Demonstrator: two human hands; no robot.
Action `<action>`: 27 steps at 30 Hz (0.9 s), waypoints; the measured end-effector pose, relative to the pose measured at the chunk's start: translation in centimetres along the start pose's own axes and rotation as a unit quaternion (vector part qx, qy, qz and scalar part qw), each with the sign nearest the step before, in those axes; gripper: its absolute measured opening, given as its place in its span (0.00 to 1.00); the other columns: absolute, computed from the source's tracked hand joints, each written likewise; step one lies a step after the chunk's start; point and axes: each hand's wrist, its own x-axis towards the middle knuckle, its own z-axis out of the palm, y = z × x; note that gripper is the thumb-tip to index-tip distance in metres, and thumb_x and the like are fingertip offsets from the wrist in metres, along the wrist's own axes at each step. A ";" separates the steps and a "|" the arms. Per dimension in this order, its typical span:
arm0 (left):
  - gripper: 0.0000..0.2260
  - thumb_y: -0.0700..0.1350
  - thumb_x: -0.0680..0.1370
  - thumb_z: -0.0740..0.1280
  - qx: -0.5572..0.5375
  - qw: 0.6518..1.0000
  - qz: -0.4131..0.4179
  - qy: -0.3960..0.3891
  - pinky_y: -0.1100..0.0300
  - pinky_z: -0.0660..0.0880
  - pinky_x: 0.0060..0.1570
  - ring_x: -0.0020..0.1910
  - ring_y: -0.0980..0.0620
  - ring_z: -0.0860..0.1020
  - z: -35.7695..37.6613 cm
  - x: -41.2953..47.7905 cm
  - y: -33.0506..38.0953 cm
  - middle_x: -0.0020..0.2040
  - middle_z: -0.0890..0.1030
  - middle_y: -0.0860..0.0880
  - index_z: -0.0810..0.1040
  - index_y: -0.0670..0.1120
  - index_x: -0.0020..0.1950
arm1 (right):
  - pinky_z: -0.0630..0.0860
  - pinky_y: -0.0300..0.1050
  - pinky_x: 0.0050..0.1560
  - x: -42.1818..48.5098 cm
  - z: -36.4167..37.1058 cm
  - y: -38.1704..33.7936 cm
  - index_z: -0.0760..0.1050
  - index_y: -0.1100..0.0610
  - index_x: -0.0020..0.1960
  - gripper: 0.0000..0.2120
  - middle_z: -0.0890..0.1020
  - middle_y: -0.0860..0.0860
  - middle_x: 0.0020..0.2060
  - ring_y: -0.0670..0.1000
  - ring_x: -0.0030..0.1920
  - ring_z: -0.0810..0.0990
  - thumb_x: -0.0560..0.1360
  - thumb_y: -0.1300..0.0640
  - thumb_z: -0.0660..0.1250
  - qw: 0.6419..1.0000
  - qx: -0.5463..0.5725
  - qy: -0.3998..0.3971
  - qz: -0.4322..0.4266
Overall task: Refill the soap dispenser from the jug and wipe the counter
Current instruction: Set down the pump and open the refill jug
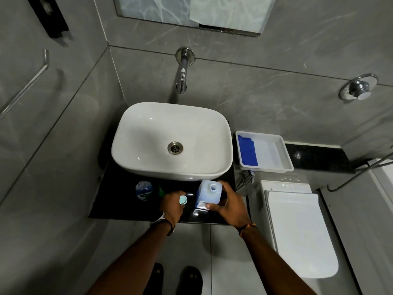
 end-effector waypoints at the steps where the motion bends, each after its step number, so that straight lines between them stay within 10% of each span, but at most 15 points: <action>1: 0.11 0.37 0.72 0.72 0.010 1.000 0.006 0.001 0.53 0.79 0.54 0.53 0.42 0.83 0.1 0.0 -0.1 0.52 0.85 0.43 0.83 0.45 0.54 | 0.84 0.50 0.52 0.0 0.0 0.1 0.72 0.42 0.66 0.35 0.83 0.38 0.57 0.42 0.56 0.83 0.63 0.42 0.83 1.000 0.002 -0.001 0.001; 12: 0.14 0.41 0.73 0.72 -0.092 0.994 0.057 0.025 0.60 0.80 0.52 0.48 0.57 0.80 -0.7 -4.9 -2.4 0.53 0.80 0.54 0.81 0.49 0.58 | 0.83 0.40 0.53 -0.2 -0.2 -0.2 0.72 0.39 0.65 0.34 0.83 0.37 0.57 0.39 0.56 0.83 0.63 0.42 0.82 1.000 0.001 -0.006 0.012; 21: 0.18 0.43 0.69 0.78 -0.185 0.947 -0.150 0.216 0.48 0.80 0.52 0.51 0.46 0.81 -6.3 -8.7 -9.4 0.52 0.82 0.46 0.78 0.45 0.56 | 0.81 0.38 0.54 -0.4 0.1 -1.0 0.72 0.40 0.66 0.36 0.83 0.38 0.57 0.40 0.55 0.83 0.62 0.41 0.82 1.000 0.018 -0.013 0.021; 27: 0.36 0.32 0.68 0.77 -0.284 0.952 -0.066 0.092 0.49 0.71 0.68 0.67 0.48 0.72 -10.7 -4.1 -8.6 0.68 0.74 0.45 0.67 0.41 0.73 | 0.81 0.44 0.59 -0.3 0.2 -0.9 0.73 0.42 0.65 0.35 0.83 0.39 0.58 0.42 0.58 0.82 0.62 0.44 0.84 1.000 0.015 -0.009 0.017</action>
